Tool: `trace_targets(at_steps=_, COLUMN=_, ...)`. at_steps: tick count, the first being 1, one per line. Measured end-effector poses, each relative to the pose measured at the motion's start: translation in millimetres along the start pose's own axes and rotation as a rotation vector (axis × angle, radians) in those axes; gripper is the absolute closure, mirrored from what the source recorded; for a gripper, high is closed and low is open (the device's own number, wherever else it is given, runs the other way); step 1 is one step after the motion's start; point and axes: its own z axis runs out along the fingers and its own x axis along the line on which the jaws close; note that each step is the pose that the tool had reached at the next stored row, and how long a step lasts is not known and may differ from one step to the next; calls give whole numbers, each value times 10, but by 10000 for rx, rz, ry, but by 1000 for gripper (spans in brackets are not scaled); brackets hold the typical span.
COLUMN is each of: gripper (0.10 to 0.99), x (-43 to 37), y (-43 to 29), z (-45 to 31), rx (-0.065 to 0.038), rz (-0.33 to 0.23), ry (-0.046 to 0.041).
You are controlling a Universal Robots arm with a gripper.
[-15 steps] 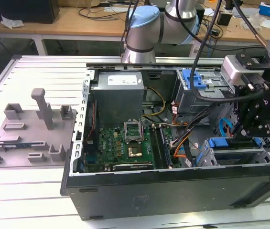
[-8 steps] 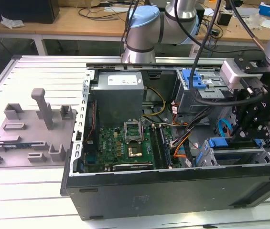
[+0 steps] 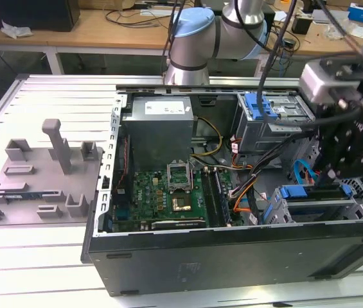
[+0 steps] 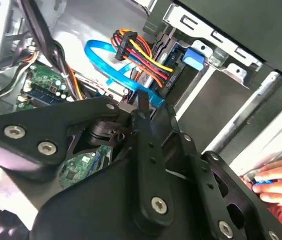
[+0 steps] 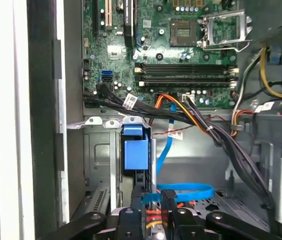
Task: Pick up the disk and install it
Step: 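Insert the second disk wire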
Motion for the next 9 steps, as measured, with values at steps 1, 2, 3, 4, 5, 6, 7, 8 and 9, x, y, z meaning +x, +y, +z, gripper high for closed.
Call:
trace_targets(at_steps=1, gripper=788, x=-9, y=-2, z=-44, rx=0, rz=0, ry=-1)
trace_targets(at_steps=2, gripper=804, x=-24, y=-4, z=-106, rx=0, rz=0, ry=1)
trace_targets(at_steps=3, gripper=804, x=-34, y=-5, z=-149, rx=0, rz=0, ry=2)
trace_targets(at_steps=4, gripper=933, x=-60, y=-8, z=-224, rx=0, rz=-1, ry=14)
trace_targets(at_steps=5, gripper=980, x=-65, y=-8, z=-226, rx=0, rz=-2, ry=25)
trace_targets(at_steps=6, gripper=980, x=-65, y=-8, z=-227, rx=0, rz=-2, ry=28)
trace_targets(at_steps=7, gripper=980, x=-65, y=-8, z=-226, rx=0, rz=-2, ry=28)
trace_targets(at_steps=8, gripper=980, x=-65, y=-8, z=-227, rx=0, rz=-2, ry=30)
trace_targets(at_steps=9, gripper=980, x=-65, y=-8, z=-227, rx=0, rz=-2, ry=31)
